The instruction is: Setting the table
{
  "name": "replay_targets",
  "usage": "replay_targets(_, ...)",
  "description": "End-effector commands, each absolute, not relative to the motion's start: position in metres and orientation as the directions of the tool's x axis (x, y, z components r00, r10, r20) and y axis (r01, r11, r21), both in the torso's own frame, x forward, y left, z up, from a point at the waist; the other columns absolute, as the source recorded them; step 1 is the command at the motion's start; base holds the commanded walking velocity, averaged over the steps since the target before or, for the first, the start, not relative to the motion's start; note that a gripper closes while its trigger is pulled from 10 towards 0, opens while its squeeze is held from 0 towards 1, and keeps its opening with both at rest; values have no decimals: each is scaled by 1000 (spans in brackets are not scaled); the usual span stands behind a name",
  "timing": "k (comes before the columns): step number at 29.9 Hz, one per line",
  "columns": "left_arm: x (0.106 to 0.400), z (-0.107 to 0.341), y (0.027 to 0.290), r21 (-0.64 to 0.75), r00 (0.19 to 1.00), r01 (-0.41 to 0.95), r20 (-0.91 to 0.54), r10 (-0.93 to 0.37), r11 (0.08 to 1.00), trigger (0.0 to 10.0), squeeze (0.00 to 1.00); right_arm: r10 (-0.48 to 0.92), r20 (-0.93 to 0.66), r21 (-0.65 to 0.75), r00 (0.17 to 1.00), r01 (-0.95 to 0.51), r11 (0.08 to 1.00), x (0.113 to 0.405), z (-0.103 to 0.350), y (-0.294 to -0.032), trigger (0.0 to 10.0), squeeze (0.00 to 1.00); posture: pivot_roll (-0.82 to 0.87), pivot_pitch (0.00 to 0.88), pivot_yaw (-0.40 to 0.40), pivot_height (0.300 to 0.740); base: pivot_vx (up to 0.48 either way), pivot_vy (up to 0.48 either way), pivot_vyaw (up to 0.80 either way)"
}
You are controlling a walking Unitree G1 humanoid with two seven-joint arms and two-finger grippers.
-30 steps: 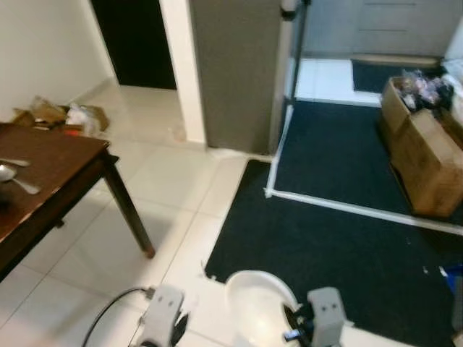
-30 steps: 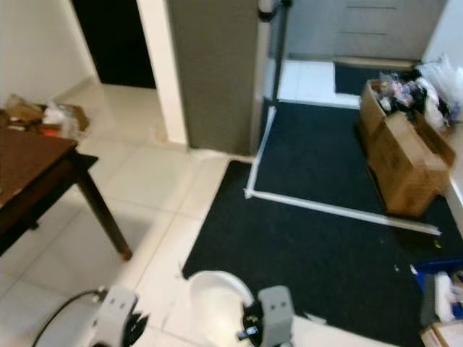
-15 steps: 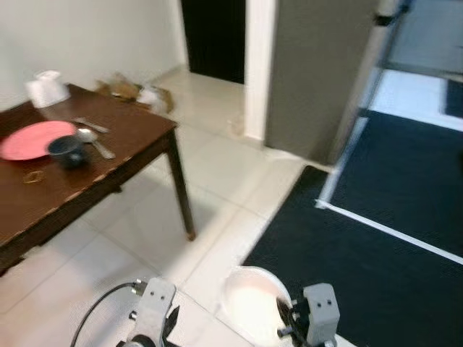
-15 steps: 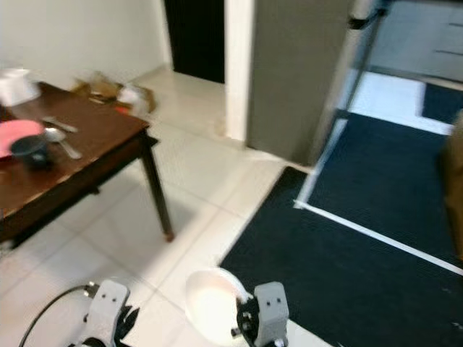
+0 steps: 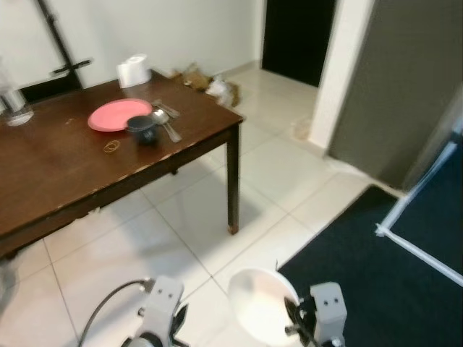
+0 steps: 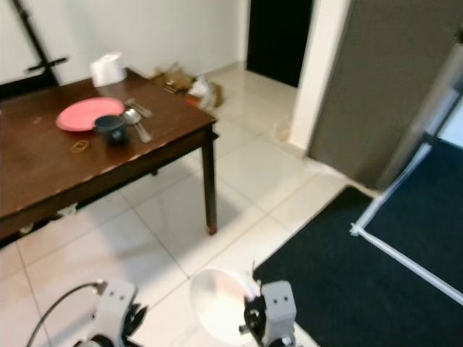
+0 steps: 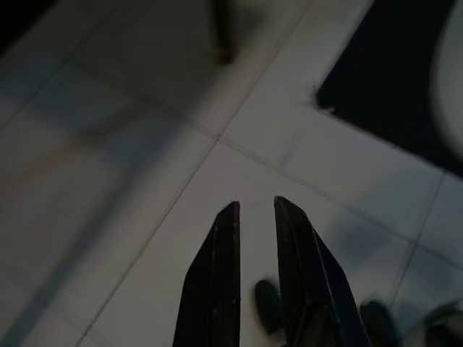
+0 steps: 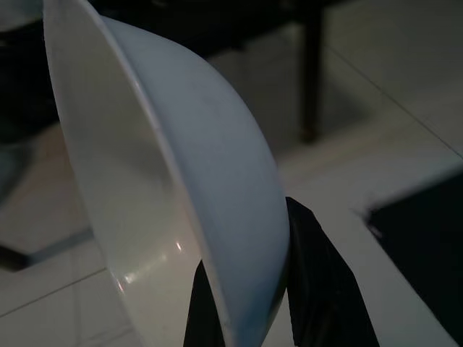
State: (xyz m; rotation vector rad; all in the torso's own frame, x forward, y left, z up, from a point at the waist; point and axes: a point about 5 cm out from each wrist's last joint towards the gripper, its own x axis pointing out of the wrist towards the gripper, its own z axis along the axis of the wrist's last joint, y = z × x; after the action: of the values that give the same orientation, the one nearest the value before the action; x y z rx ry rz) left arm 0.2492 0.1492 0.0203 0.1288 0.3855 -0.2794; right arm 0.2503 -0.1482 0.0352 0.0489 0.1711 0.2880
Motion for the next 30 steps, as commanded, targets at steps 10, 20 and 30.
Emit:
replay_targets(10,256,29,159,76,910,236,-368,-192,969,10000,0,268,-129,78,955,-260,963,253,45,-152,10000,0,19,90,94,740,0,0,800)
replay_targets(20,304,110,183,134,988,112,-123,-96,985,10000,0,191,134,80,972,-203,976,284,121,-161,10000,0,29,94,90,740,0,0,800)
replay_targets(30,337,197,190,193,987,-52,161,20,980,10000,0,75,372,210,925,-163,964,293,196,-163,10000,0,31,85,87,740,240,0,293)
